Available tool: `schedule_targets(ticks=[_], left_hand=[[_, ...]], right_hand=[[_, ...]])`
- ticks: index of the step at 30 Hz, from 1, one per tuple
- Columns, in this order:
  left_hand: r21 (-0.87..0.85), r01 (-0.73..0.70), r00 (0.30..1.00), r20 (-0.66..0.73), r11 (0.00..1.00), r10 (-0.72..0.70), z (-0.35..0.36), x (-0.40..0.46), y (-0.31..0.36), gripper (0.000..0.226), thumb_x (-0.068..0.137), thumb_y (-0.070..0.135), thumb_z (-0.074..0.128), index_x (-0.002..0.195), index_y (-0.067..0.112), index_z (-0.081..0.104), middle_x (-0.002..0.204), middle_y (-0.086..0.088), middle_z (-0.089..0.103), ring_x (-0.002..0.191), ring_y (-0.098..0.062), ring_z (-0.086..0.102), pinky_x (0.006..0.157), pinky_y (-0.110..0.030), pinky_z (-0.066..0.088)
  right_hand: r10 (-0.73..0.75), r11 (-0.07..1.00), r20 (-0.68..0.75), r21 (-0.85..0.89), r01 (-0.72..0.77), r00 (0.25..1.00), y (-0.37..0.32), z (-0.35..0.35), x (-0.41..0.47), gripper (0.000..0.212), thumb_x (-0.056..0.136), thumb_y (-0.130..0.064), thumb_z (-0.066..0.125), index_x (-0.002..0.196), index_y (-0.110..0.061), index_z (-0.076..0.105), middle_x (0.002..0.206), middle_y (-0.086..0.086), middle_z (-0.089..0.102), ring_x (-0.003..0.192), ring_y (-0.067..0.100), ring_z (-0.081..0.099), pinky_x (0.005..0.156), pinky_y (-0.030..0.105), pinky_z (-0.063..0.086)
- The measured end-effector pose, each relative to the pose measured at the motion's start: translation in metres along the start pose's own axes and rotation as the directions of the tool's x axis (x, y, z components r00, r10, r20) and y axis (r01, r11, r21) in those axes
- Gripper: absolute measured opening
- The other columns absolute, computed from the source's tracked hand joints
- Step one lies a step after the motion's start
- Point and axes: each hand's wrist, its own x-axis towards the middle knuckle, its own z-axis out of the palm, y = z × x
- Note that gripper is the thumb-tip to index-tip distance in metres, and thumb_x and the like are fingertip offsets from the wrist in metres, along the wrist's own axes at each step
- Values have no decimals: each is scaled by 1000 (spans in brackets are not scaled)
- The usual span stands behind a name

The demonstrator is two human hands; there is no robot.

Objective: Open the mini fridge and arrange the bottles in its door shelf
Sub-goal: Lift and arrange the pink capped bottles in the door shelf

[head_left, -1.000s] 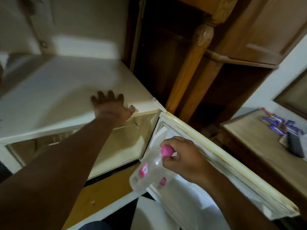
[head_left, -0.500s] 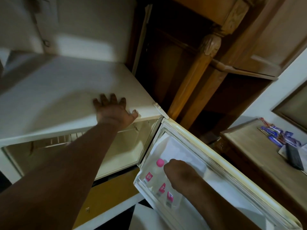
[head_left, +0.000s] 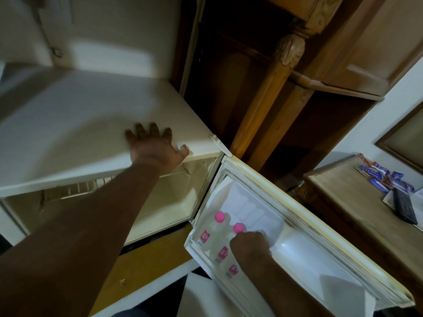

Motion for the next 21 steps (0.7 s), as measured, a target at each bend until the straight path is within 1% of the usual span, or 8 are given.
schedule_targets(ticks=[6,8,11,12,14,16,18,21], left_hand=[[-8,-6,1000,1,1000,6,0,0,0,90,84,80,17,157,28,25,164,-15,21,147,-49,16,115,-64,13],[13,-10,1000,6,1000,9,-2,-2,0,90,84,81,16,156,28,27,163,-16,23,146,-49,18,115,-64,15],[6,-6,1000,-10,1000,6,-5,-3,0,90,83,81,17,154,28,30,161,-15,27,144,-48,22,113,-63,18],[8,-8,1000,-11,1000,9,-5,-3,0,90,83,81,17,153,28,32,160,-15,28,143,-48,23,113,-62,19],[20,-15,1000,-10,1000,15,-6,-2,-1,89,82,82,17,151,28,35,156,-15,32,140,-47,27,112,-62,22],[24,-21,1000,-1,999,21,-5,-3,-4,89,81,82,16,149,28,37,154,-14,35,138,-47,29,110,-61,24],[21,-36,999,1,999,36,-7,-2,-2,86,83,81,16,149,29,37,153,-13,35,137,-47,29,110,-60,24],[0,-51,998,26,999,51,-15,-5,-4,80,88,77,18,151,32,34,155,-11,33,139,-44,29,110,-58,24]], right_hand=[[3,1000,-116,31,0,993,5,8,-9,17,88,-22,67,96,-7,67,101,11,68,94,32,64,92,47,46],[13,999,-163,35,-7,987,6,10,-15,27,88,-24,68,107,-5,66,113,17,63,109,36,58,98,50,44],[-62,993,-266,79,86,962,15,9,-29,43,86,-21,70,123,-2,59,140,24,49,137,42,37,116,53,28],[-99,987,-351,82,136,931,20,7,-37,45,84,-23,73,123,-5,60,139,22,52,138,39,39,116,51,31],[-124,980,-566,57,189,815,37,6,-44,46,70,-33,84,109,-15,69,120,11,69,124,29,58,101,43,50],[-40,973,-712,131,189,701,55,3,-46,49,61,-37,89,102,-19,71,110,8,74,114,27,65,88,44,56],[119,979,-689,200,29,715,77,-5,-40,62,68,-40,83,121,-17,61,130,14,64,128,35,53,99,51,46],[339,911,-467,378,-162,817,116,-7,-35,89,86,-62,53,152,-20,11,162,17,14,149,37,6,117,56,10]])
